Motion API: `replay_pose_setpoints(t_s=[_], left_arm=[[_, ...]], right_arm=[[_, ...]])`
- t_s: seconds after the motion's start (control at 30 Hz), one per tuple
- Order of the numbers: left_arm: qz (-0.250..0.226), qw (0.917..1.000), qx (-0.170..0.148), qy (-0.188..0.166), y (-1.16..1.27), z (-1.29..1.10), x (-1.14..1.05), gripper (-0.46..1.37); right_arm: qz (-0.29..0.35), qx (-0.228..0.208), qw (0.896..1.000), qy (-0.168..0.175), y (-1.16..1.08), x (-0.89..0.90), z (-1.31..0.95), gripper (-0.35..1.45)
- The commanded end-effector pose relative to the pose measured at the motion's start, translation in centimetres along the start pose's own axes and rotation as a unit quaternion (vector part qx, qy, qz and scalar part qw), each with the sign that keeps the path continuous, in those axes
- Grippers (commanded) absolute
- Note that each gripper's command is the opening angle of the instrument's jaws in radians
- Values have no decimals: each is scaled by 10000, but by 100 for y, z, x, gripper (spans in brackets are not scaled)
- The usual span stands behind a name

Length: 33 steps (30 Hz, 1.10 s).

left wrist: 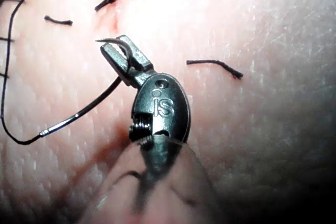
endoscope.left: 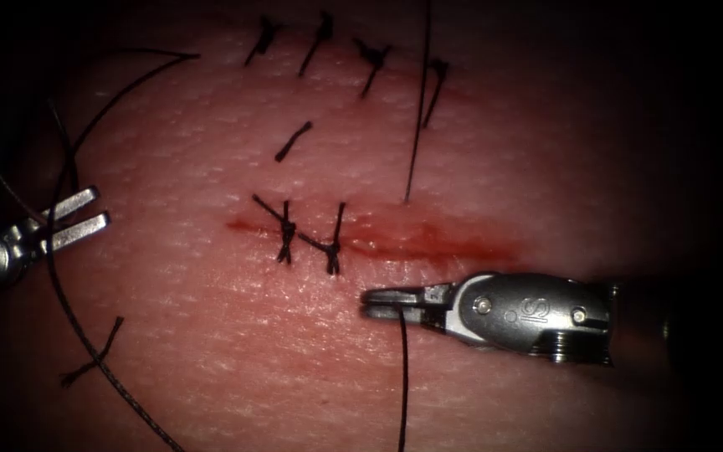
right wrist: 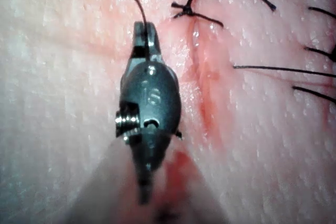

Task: Wound Closure
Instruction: With the right gripper, repeatedly pull the suture through the wound.

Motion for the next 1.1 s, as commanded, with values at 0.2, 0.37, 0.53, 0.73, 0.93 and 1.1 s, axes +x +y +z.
replay_pose_setpoints(t_s=[0.2, 0.37, 0.53, 0.73, 0.93, 1.1], left_arm=[[10, 10000, -66, 0, 2, 1, -1, -35], [14, 10000, -70, -12, 3, 2, -2, -35], [14, 10000, -81, -6, 3, 2, -2, -35], [14, 10000, -81, -6, 3, 2, -2, -35], [14, 10000, -81, -6, 4, 2, -2, -35], [14, 10000, -82, -6, 3, 2, -2, -35]], right_arm=[[25, 99, 9999, -24, -20, 17, -2, -35], [-10, 292, 9995, -83, -49, 27, -2, -35], [-53, 428, 9990, -127, -79, 35, -1, -35], [-74, 539, 9985, -112, -108, 48, -3, -35], [-100, 617, 9980, -91, -135, 61, -2, -35], [-137, 706, 9973, -116, -161, 70, -1, -35]])
